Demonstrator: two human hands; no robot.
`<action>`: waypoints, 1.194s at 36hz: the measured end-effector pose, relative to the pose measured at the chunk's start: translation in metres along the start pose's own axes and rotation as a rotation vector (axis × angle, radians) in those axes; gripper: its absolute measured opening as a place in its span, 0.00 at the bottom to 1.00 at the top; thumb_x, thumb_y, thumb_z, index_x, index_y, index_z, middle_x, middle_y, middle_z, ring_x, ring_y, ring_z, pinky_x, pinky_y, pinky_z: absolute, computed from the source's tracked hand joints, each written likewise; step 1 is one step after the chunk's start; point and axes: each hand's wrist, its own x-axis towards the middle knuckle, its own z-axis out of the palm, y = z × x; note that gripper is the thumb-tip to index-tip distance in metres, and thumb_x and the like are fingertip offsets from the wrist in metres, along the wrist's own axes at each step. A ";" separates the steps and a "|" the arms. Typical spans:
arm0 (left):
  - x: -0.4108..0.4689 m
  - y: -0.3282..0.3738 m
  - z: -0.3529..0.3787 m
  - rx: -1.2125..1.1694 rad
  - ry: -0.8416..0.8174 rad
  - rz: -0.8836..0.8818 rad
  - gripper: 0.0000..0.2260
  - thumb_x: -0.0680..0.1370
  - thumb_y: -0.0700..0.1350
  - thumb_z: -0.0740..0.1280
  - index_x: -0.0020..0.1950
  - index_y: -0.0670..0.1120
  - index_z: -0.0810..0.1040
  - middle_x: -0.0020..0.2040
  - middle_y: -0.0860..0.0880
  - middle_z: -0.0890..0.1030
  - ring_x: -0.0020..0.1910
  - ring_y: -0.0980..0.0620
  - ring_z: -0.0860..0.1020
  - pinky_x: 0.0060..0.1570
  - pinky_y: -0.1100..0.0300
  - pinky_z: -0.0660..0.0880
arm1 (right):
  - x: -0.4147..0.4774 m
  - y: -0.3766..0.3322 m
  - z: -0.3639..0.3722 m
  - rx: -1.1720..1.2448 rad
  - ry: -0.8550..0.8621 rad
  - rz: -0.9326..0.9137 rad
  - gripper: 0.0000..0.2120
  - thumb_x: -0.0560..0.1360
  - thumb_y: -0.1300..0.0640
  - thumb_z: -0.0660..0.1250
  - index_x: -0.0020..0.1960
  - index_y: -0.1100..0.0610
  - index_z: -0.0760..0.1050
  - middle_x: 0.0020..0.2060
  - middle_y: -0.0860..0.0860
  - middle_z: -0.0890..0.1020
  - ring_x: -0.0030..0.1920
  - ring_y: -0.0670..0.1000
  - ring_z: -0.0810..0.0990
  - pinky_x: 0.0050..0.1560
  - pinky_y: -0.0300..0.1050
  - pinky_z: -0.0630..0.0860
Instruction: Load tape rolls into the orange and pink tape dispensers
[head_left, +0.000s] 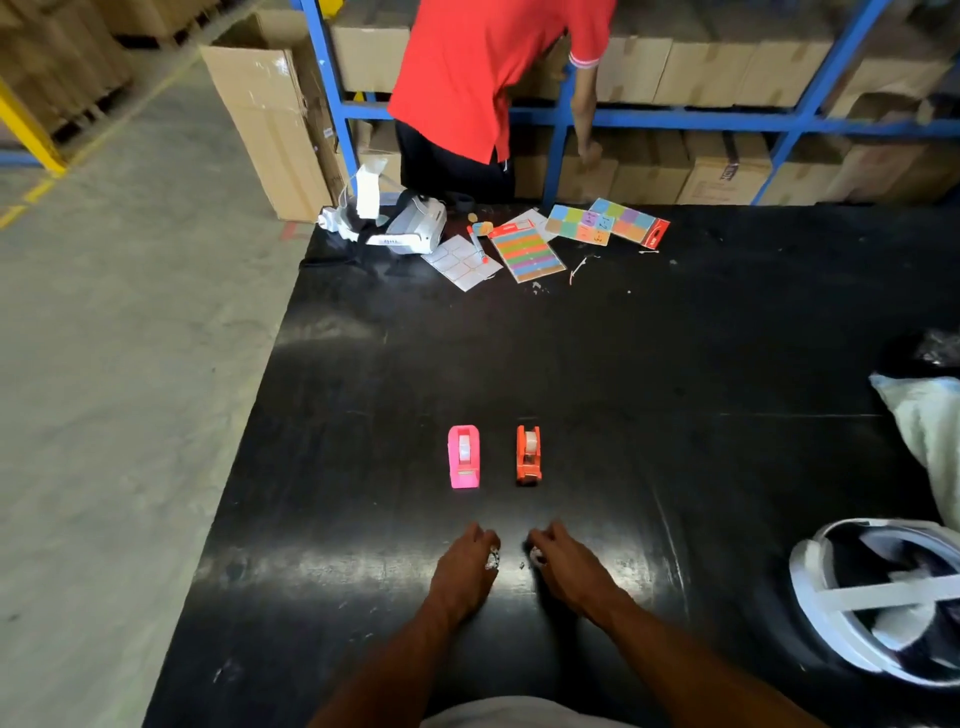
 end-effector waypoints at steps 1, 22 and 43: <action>-0.002 -0.005 -0.003 -0.007 0.007 -0.012 0.13 0.76 0.46 0.67 0.60 0.52 0.73 0.60 0.50 0.74 0.55 0.50 0.77 0.54 0.57 0.75 | 0.001 -0.006 0.000 -0.019 -0.031 -0.053 0.13 0.80 0.56 0.60 0.64 0.51 0.71 0.58 0.53 0.73 0.52 0.55 0.77 0.52 0.48 0.76; 0.063 -0.113 -0.155 0.025 0.109 -0.140 0.17 0.75 0.49 0.68 0.63 0.49 0.74 0.62 0.47 0.76 0.59 0.43 0.77 0.56 0.52 0.73 | 0.145 -0.160 -0.013 -0.235 0.140 -0.108 0.11 0.80 0.61 0.59 0.59 0.57 0.75 0.57 0.55 0.80 0.53 0.60 0.83 0.50 0.53 0.78; 0.095 -0.112 -0.134 -0.053 0.153 -0.096 0.20 0.75 0.49 0.65 0.66 0.49 0.71 0.63 0.45 0.73 0.57 0.42 0.77 0.52 0.51 0.76 | 0.173 -0.167 0.001 -0.195 0.112 0.028 0.18 0.81 0.65 0.58 0.70 0.57 0.65 0.66 0.58 0.71 0.56 0.60 0.81 0.49 0.54 0.79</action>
